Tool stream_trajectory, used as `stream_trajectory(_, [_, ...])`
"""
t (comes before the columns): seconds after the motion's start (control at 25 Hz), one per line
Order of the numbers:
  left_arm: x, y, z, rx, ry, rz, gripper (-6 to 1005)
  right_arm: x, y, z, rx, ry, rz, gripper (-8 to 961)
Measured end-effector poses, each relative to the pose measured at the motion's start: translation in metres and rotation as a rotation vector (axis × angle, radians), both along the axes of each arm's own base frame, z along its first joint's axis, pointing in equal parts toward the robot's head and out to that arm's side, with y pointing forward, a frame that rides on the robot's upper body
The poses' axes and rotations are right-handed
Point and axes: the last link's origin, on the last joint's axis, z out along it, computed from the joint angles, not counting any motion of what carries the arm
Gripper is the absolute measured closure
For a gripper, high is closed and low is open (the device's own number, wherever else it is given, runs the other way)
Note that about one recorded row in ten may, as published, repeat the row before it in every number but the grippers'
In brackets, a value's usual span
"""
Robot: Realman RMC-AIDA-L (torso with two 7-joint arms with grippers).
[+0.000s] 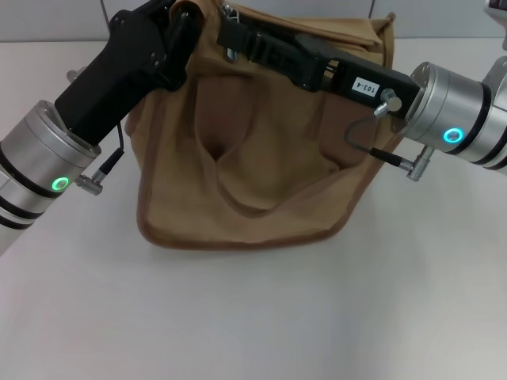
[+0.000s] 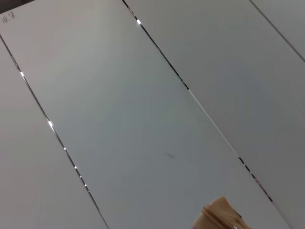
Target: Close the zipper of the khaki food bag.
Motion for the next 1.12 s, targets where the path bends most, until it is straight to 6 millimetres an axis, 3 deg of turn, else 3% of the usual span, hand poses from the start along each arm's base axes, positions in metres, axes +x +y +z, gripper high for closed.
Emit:
stream_trajectory(0.12, [0.000,0.000,0.000,0.000,0.000,-0.001,966,0.001,0.000,0.001,0.002,0.003,-0.004,512])
stream_trajectory(0.44, [0.000,0.000,0.000,0.002,-0.001,-0.004,965,0.001,0.000,0.002,0.008,0.011,-0.005,815])
stream_trajectory(0.68, [0.000,0.000,0.001,0.004,-0.003,-0.004,965,0.002,0.001,0.002,0.012,0.009,-0.008,950])
stream_trajectory(1.12, [-0.003,-0.001,0.003,0.012,-0.004,0.005,964,0.029,-0.005,0.010,0.055,0.033,-0.106,951])
